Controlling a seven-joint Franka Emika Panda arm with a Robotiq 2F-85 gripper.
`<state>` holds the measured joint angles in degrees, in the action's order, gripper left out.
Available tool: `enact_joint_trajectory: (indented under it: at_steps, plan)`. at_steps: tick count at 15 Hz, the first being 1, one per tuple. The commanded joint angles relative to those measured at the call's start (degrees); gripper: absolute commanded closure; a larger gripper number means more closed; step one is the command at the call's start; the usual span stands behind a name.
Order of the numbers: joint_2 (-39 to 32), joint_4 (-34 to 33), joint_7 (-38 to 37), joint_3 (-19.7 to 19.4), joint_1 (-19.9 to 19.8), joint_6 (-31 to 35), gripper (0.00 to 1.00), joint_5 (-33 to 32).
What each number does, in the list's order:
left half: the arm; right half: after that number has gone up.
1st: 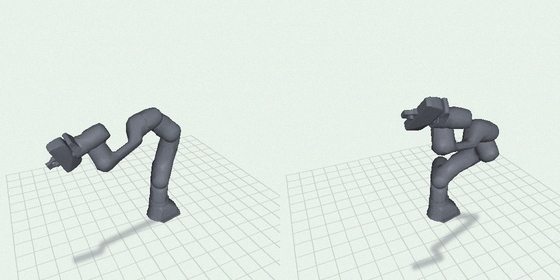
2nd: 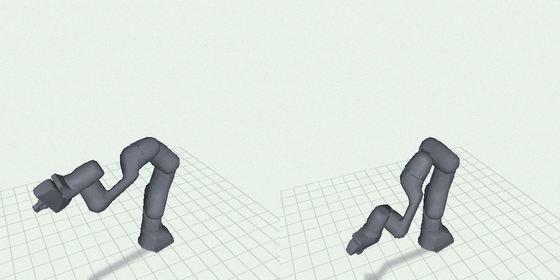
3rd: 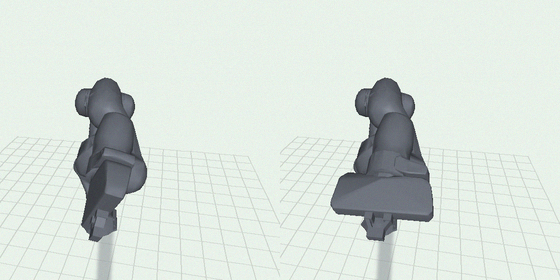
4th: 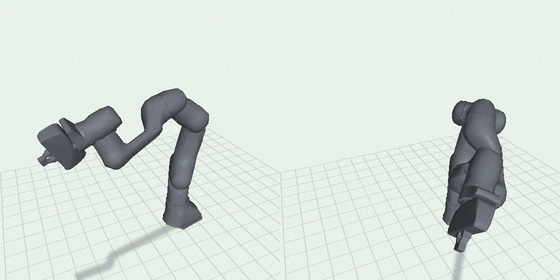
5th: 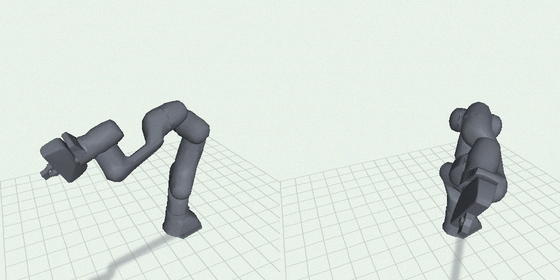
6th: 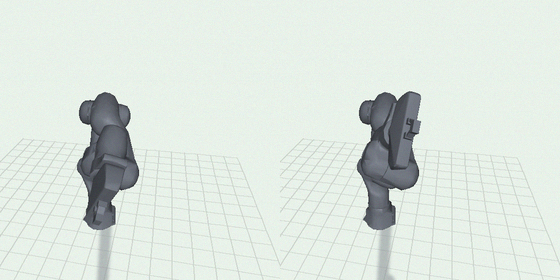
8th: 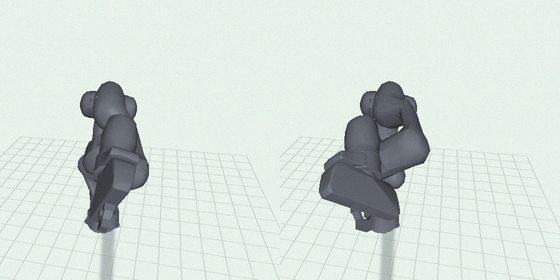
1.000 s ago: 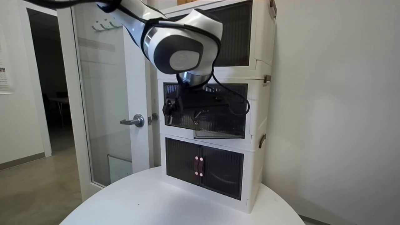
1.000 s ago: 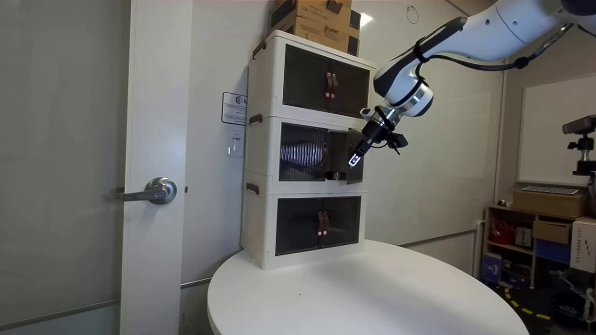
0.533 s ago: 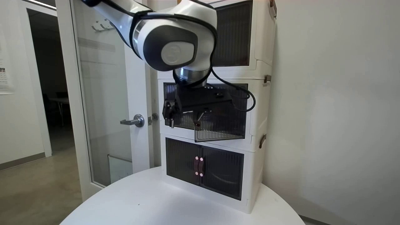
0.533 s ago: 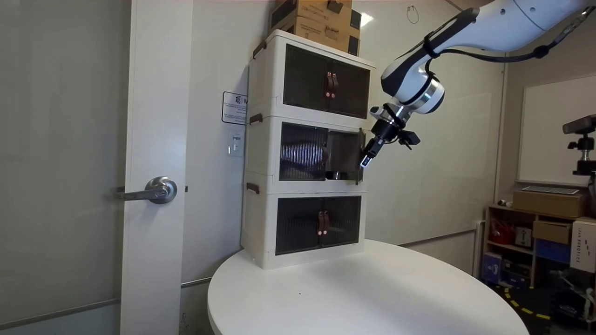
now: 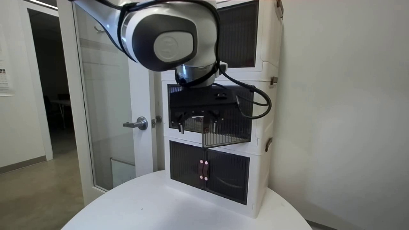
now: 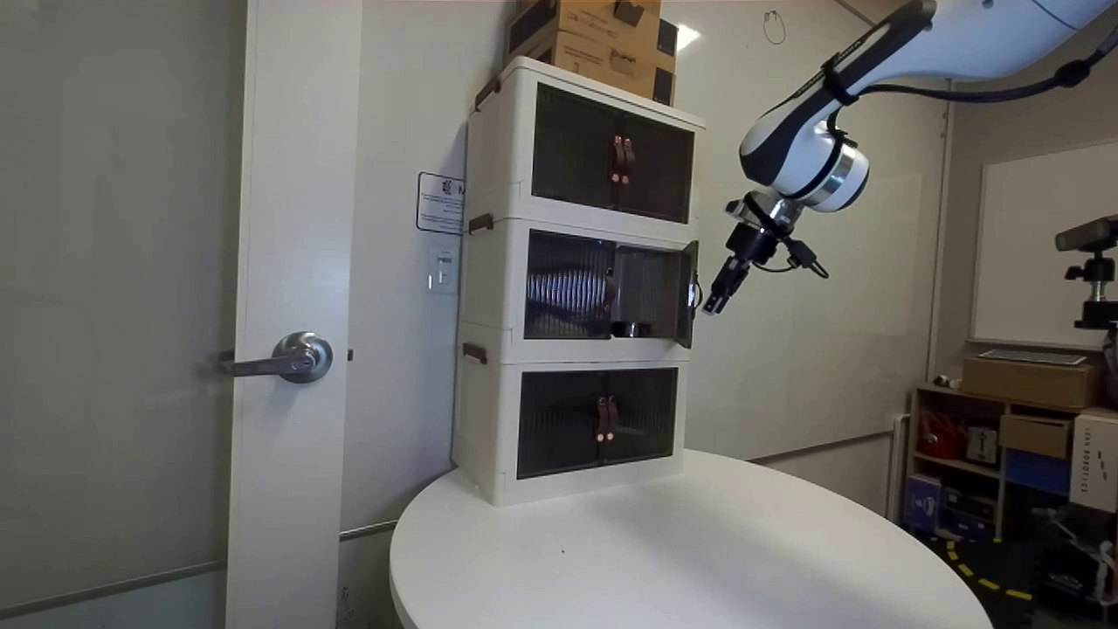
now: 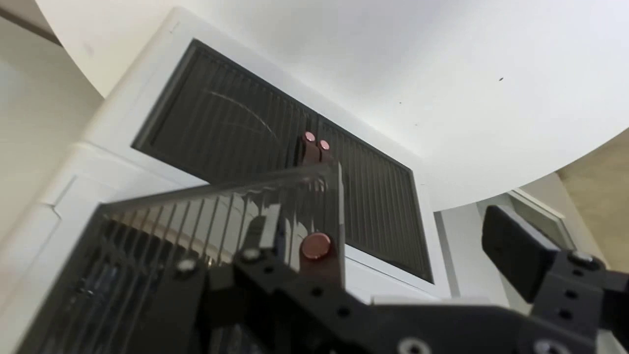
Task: Open the doors of the second cabinet
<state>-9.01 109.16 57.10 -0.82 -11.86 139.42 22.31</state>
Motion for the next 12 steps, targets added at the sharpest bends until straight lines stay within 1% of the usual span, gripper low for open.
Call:
enact_joint_trajectory:
  at_steps: [1, 4, 5, 6, 7, 10, 12]
  plan:
    - [4.1, 5.8, -11.3, -2.1, 1.9, 3.6, 0.0, -5.2]
    - [5.4, 7.6, -19.4, -2.8, 2.5, 4.8, 0.0, -9.6]
    - [5.9, 8.2, -23.3, -3.1, 2.7, 5.0, 0.0, -11.9]
    - [6.5, 8.3, -26.3, -3.3, 2.8, 4.0, 0.0, -13.7]
    - [7.2, 8.5, -29.8, -3.5, 3.0, 2.8, 0.0, -15.9]
    - [10.1, 8.2, -36.7, -3.3, 3.7, -2.2, 0.0, -20.3]
    - [12.7, 7.1, -42.9, -2.9, 4.5, -8.0, 0.0, -25.1]
